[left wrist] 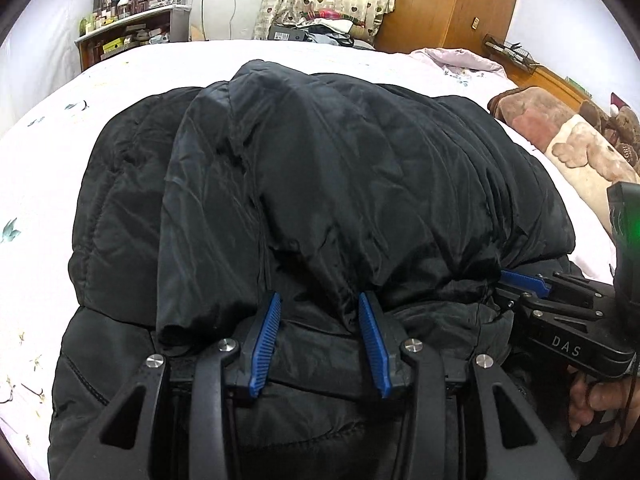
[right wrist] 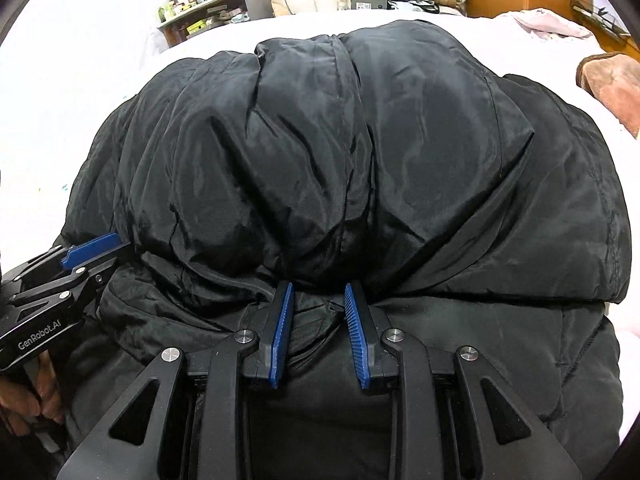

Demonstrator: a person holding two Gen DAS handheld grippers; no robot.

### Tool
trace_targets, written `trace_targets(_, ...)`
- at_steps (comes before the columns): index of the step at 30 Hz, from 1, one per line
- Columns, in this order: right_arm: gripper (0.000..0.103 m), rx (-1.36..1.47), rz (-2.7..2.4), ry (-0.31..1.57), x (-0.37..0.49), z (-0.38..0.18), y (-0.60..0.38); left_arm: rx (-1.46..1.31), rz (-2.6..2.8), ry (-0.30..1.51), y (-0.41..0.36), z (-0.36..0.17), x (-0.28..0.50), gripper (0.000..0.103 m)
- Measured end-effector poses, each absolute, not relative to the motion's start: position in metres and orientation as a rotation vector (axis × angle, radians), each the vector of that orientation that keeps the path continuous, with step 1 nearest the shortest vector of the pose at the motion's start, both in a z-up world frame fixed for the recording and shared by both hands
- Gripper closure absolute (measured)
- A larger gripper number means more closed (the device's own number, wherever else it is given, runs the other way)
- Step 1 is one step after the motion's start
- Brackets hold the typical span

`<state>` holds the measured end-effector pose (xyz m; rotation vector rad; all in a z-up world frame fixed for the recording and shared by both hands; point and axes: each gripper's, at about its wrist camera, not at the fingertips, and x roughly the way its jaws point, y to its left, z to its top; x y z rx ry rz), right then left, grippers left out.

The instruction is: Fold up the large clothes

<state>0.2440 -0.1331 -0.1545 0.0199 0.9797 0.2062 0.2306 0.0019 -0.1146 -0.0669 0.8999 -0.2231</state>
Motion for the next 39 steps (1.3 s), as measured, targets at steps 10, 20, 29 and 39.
trace_targets(10, 0.075, 0.047, 0.191, 0.959, 0.217, -0.112, -0.132, -0.086, -0.218, 0.907, 0.002, -0.078, 0.211, 0.060)
trace_targets(20, 0.075, 0.038, 0.201, 1.035, 0.206, -0.126, -0.119, -0.051, -0.208, 0.971, -0.017, -0.097, 0.203, 0.060)
trace_targets(29, 0.074, 0.051, 0.226, 0.925, 0.142, -0.069, -0.133, -0.042, -0.214, 0.921, -0.015, -0.053, 0.154, 0.060)
trace_targets(39, 0.062, 0.103, 0.222, 0.826, 0.044, -0.025, -0.151, -0.038, -0.247, 0.826, -0.006, 0.000, 0.058, 0.058)
